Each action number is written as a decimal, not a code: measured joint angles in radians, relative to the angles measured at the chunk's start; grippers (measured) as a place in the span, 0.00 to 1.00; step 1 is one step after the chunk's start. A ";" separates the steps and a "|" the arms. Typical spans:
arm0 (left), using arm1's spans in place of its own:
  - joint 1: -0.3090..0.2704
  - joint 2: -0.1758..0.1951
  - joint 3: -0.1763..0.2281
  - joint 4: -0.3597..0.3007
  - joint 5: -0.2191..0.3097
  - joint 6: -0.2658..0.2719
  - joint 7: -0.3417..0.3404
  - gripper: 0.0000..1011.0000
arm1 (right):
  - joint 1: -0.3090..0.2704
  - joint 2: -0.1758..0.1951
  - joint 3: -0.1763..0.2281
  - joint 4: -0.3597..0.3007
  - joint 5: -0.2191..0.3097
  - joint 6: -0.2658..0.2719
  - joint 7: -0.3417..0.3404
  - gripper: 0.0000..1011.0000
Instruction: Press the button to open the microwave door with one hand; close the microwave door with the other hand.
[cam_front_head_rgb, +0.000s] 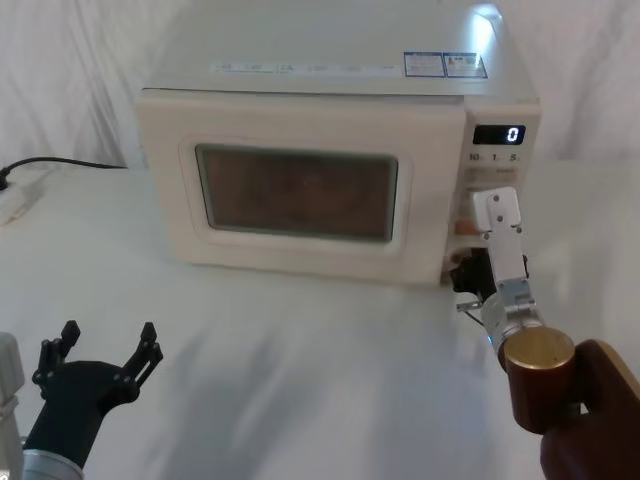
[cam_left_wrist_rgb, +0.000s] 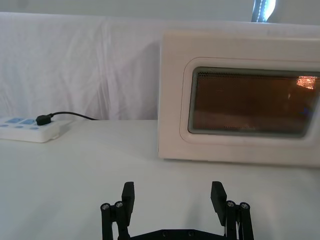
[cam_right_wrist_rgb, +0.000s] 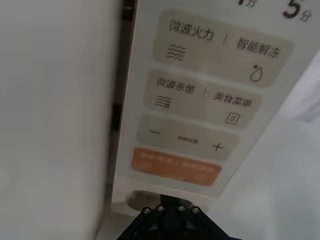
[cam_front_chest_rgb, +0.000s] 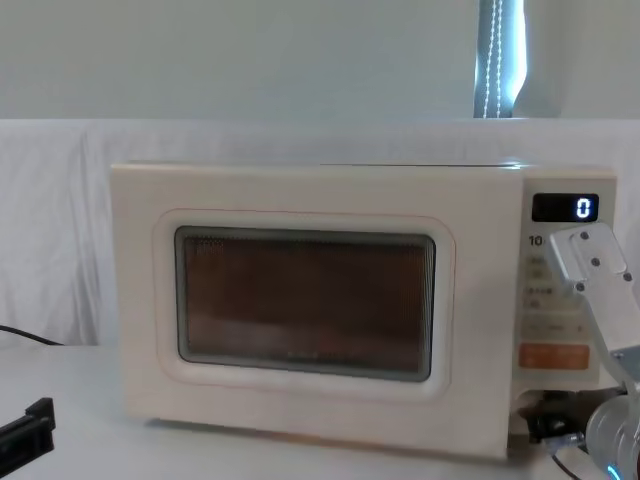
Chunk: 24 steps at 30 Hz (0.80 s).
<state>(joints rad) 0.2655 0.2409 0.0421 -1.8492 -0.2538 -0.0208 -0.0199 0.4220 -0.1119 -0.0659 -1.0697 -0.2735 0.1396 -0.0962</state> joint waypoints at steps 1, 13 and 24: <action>0.000 0.000 0.000 0.000 0.000 0.000 0.000 0.99 | 0.000 0.000 0.000 0.001 0.000 0.000 0.000 0.00; 0.000 0.000 0.000 0.000 0.000 0.000 0.000 0.99 | 0.011 -0.001 0.002 0.015 -0.004 -0.001 -0.003 0.00; 0.000 0.000 0.000 0.000 0.000 0.000 0.000 0.99 | 0.013 0.008 0.003 0.013 -0.003 0.001 0.017 0.00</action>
<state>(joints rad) 0.2655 0.2409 0.0421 -1.8492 -0.2538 -0.0208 -0.0199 0.4347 -0.1036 -0.0634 -1.0571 -0.2765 0.1409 -0.0788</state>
